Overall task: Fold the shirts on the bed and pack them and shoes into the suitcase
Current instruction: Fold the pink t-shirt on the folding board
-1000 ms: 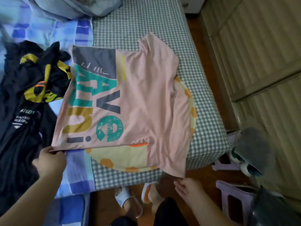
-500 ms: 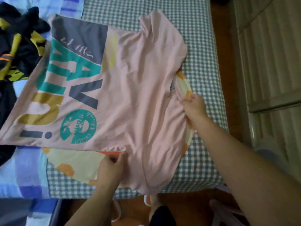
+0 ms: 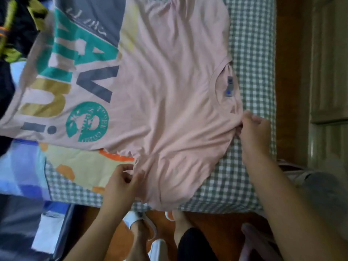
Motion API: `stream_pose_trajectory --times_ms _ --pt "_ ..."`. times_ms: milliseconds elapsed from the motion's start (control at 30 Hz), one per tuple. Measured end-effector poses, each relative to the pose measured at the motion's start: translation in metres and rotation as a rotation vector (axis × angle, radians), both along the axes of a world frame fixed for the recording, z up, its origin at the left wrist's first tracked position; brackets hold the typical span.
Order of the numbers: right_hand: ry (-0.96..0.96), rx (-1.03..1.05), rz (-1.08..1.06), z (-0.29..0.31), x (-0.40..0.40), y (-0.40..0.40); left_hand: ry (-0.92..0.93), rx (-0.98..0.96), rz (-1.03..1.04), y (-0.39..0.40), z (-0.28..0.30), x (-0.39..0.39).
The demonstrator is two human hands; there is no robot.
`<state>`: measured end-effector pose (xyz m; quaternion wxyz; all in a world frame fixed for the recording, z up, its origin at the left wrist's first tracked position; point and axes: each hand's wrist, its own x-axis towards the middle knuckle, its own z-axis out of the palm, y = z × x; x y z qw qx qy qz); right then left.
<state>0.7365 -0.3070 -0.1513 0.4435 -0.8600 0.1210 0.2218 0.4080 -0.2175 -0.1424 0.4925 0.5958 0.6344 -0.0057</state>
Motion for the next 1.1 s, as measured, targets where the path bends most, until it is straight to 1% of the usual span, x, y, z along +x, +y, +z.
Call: stream_pose_trajectory --times_ms 67,100,233,300,367,400,500,567,667,800,900,1033,1100 --pt "0.117 0.104 -0.039 0.008 -0.037 -0.024 0.021 -0.021 -0.079 0.008 0.004 -0.001" --pt "0.168 0.12 -0.033 0.013 -0.059 -0.035 -0.001 -0.036 -0.083 0.012 0.005 -0.003" --pt "0.301 0.072 0.057 0.02 -0.146 -0.06 -0.134 -0.126 0.025 0.015 0.008 -0.017" --pt "0.367 0.046 0.137 0.016 -0.179 -0.062 -0.143 -0.138 0.067 0.011 0.01 -0.02" --pt "0.457 0.063 0.17 0.011 -0.201 -0.062 -0.146 -0.135 0.07 0.006 0.011 -0.023" --pt "0.458 0.052 0.172 0.008 -0.208 -0.065 -0.15 -0.13 0.069 0.004 0.009 -0.026" --pt "0.319 -0.035 0.209 0.003 -0.219 -0.084 -0.154 -0.138 0.058 -0.001 0.004 -0.038" --pt "0.247 -0.025 0.244 0.007 -0.227 -0.096 -0.147 -0.143 0.018 -0.006 0.004 -0.044" --pt "0.206 -0.018 0.293 0.011 -0.234 -0.104 -0.13 -0.17 -0.035 -0.014 0.006 -0.05" --pt "0.11 -0.073 0.21 0.008 -0.226 -0.108 -0.14 -0.201 -0.092 -0.016 0.002 -0.057" --pt "0.097 -0.067 0.212 0.01 -0.226 -0.107 -0.133 -0.216 -0.142 -0.012 0.0 -0.059" --pt "0.185 -0.001 0.175 0.013 -0.238 -0.103 -0.064 -0.242 -0.323 -0.008 0.002 -0.061" --pt "0.194 -0.004 0.2 0.017 -0.243 -0.103 -0.055 -0.281 -0.294 -0.008 0.004 -0.064"
